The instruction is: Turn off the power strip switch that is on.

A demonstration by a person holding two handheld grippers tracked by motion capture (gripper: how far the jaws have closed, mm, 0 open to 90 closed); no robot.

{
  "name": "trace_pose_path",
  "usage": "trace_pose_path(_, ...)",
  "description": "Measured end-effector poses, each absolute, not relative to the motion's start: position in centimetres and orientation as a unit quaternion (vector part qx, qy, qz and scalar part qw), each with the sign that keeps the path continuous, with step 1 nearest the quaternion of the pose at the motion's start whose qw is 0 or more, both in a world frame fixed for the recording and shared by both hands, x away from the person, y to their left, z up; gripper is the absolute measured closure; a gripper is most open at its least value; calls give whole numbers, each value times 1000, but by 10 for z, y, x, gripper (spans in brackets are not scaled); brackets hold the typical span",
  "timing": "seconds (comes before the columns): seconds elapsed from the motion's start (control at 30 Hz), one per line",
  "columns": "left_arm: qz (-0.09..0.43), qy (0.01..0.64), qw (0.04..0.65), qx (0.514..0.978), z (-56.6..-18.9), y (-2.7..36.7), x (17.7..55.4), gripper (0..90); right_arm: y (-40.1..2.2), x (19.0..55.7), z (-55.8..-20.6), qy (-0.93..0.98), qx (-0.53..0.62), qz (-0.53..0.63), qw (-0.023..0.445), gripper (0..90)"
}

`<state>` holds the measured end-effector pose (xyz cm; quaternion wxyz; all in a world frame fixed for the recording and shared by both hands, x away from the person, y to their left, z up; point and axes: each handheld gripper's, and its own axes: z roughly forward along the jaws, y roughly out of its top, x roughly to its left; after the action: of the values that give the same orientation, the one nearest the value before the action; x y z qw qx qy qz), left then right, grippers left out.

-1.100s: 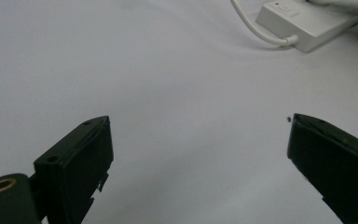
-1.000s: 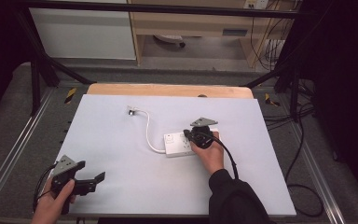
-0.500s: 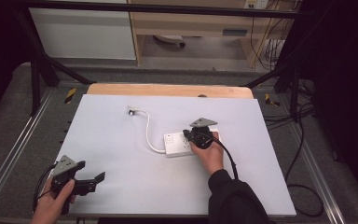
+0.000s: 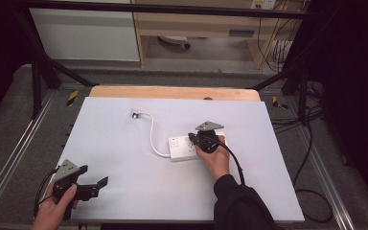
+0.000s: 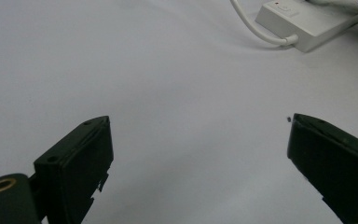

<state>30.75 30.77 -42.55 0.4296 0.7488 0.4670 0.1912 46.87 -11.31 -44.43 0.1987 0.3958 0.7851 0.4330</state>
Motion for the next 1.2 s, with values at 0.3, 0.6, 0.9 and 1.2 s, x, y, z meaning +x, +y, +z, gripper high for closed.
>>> trace_pose_path(0.3, 191, 467, 431, 748, -426, 308, 307, 71, -115, 468, -446, 777, 407, 441, 194, 900)
trace_pose_path(0.6, 191, 466, 430, 749, -426, 308, 307, 72, -117, 467, -447, 774, 415, 432, 206, 900)
trace_pose_path(0.9, 191, 467, 428, 750, -426, 308, 308, 73, -120, 468, -446, 775, 416, 432, 200, 900)
trace_pose_path(1.2, 191, 467, 429, 749, -426, 307, 308, 73, -117, 466, -443, 780, 412, 426, 201, 900)
